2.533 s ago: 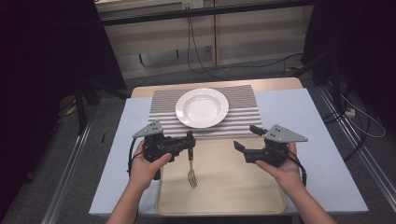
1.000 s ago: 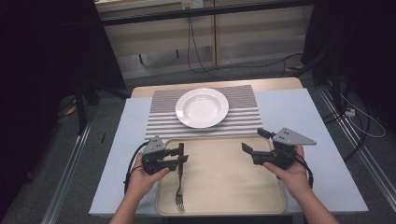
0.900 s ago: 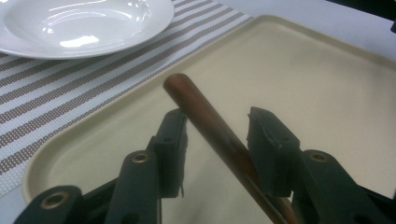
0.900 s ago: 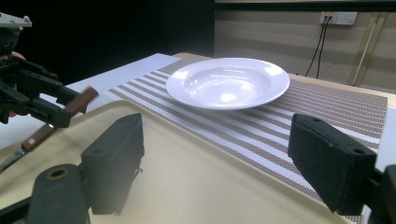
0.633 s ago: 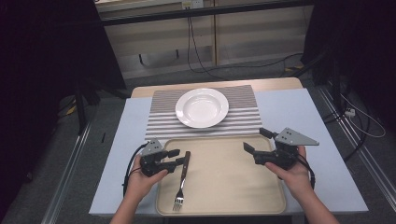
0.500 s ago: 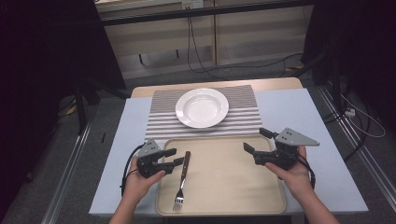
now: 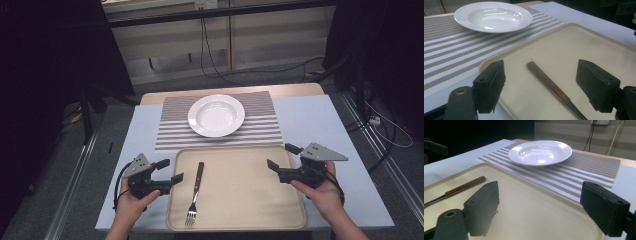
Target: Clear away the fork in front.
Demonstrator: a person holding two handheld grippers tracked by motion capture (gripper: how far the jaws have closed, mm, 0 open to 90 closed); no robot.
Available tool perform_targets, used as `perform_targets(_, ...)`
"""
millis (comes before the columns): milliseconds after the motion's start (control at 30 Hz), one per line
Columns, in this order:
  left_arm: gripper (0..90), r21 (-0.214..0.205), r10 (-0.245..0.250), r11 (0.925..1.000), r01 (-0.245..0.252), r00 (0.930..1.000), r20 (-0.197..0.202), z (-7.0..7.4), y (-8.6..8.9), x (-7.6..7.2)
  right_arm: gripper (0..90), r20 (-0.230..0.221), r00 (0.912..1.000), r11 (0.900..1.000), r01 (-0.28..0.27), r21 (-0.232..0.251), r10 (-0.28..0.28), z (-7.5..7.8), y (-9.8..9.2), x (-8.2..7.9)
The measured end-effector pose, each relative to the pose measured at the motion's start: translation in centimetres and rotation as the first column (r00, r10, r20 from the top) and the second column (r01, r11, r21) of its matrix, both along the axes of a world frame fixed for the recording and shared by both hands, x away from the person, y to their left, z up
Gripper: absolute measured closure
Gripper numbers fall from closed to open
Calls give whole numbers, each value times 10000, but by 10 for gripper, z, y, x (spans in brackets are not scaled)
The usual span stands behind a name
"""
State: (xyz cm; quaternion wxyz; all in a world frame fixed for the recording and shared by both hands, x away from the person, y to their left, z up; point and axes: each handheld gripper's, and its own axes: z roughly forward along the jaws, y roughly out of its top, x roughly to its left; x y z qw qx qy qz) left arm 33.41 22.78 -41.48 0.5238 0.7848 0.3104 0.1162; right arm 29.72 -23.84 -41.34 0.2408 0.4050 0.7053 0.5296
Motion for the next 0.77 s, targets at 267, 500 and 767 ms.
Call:
perform_targets(267,175,-212,128,9997,-127,9999,17,2,2,-3,137,-351,9992,9998,164,-144,-169,-10,-20,-13)
perform_targets(500,150,-216,178,9996,-177,9998,69,4,5,-4,133,-380,9990,9997,235,81,-232,-18,-27,-17)
perform_targets(767,122,-183,225,9996,-224,9997,34,1,7,-4,129,-299,9995,10000,79,-5,-79,-21,-28,-19)
